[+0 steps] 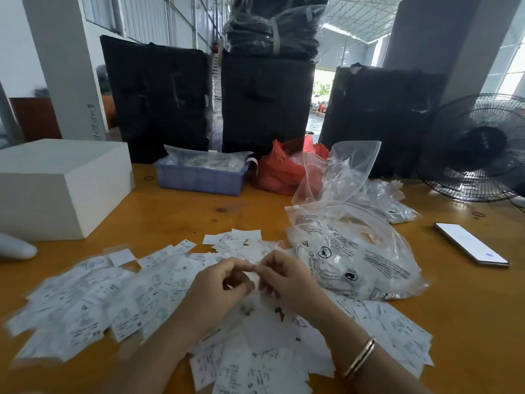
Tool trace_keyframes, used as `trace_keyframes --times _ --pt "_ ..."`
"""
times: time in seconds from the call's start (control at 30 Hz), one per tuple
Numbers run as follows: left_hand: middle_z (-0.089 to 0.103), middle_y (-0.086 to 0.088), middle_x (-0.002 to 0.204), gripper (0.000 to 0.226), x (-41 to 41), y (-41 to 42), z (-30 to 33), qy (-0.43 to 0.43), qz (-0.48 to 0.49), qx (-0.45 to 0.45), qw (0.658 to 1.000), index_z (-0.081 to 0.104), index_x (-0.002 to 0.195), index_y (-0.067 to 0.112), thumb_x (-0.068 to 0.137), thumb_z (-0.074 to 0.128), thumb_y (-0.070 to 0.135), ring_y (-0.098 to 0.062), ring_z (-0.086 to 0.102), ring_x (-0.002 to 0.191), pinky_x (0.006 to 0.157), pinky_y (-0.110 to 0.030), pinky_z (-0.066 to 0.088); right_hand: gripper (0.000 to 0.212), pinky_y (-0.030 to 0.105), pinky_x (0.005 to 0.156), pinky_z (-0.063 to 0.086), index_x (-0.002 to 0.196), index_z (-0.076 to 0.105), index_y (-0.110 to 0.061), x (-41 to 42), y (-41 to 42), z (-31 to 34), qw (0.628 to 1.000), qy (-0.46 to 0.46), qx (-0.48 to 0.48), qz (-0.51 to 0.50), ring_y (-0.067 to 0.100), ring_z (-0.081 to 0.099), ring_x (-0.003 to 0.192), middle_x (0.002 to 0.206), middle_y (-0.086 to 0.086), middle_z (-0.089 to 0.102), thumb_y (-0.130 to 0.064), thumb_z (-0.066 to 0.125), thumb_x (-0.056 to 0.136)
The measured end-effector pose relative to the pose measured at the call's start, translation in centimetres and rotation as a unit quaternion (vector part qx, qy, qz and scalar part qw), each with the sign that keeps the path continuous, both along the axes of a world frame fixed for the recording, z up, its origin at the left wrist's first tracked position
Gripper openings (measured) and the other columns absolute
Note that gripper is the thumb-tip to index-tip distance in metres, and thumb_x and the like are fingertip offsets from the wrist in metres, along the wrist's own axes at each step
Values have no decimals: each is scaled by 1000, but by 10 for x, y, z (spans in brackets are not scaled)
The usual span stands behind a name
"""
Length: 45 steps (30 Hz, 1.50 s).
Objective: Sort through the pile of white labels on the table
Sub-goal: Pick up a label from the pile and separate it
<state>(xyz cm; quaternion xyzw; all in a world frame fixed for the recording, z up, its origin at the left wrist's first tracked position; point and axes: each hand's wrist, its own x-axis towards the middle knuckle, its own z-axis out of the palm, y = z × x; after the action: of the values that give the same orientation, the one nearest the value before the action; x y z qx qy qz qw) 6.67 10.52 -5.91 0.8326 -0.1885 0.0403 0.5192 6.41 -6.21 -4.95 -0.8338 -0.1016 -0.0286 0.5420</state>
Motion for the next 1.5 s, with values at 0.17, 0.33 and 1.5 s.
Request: trace_keyframes --times 0.17,0.33,1.5 --pt "65 24 76 26 -1 5 -1 -16 74 -48 996 67 90 38 91 61 13 -1 58 59 49 -10 44 15 21 70 50 93 66 -25 2 -10 -7 988 -64 -81 -113 10 61 79 89 -14 66 -22 51 96" --pt "68 17 72 20 -3 3 -4 -45 115 -47 991 69 83 32 90 61 15 3 60 66 54 -9 45 36 33 96 38 117 63 -22 1 -11 -19 908 -86 -400 -87 16 50 110 119 -6 57 -41 44 92" --pt "74 12 76 6 -6 -1 3 6 72 -117 990 71 80 23 83 67 25 -4 68 71 67 -17 52 23 22 59 52 103 57 -22 -9 -8 -10 934 -66 336 -103 19 65 62 67 1 65 -3 59 90"
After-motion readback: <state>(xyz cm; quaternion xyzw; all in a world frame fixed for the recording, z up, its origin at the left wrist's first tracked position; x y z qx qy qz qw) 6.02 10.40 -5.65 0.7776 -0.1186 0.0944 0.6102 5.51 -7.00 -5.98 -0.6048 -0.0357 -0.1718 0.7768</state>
